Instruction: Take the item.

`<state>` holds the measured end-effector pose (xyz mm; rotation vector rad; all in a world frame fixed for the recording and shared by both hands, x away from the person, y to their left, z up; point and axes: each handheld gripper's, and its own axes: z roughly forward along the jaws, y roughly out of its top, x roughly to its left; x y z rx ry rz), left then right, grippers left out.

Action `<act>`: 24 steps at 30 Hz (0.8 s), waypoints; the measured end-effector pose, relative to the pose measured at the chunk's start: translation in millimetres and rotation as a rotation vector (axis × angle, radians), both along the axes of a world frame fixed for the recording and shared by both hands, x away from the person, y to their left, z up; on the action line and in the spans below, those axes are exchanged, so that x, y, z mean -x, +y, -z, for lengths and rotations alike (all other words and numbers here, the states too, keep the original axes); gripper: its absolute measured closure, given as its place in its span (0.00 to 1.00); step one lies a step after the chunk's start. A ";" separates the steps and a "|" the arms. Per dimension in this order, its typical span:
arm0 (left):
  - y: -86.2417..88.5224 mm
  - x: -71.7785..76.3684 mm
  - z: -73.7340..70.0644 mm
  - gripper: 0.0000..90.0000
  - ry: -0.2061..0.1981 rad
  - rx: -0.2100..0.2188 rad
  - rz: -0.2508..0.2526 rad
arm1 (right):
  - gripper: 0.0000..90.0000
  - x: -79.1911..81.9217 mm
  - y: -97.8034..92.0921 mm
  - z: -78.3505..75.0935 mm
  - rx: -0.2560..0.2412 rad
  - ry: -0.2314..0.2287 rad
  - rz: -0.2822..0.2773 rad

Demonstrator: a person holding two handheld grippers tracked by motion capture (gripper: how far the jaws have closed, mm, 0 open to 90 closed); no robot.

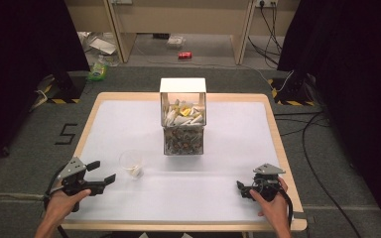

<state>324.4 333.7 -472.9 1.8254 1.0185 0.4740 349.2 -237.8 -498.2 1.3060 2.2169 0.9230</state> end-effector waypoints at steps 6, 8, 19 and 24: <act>3.2 -0.3 9.1 0.17 0.024 -0.022 -0.019 | 0.08 0.1 0.0 0.0 0.000 0.000 0.000; 5.9 0.4 12.4 0.17 0.035 -0.033 -0.024 | 0.08 0.1 0.1 0.0 0.000 0.000 0.000; 5.7 3.9 23.3 0.18 0.073 -0.065 -0.026 | 0.08 0.0 0.0 0.0 0.000 0.000 0.000; 0.8 6.3 27.9 0.18 0.095 -0.086 -0.011 | 0.08 0.0 0.1 0.0 0.001 0.000 0.000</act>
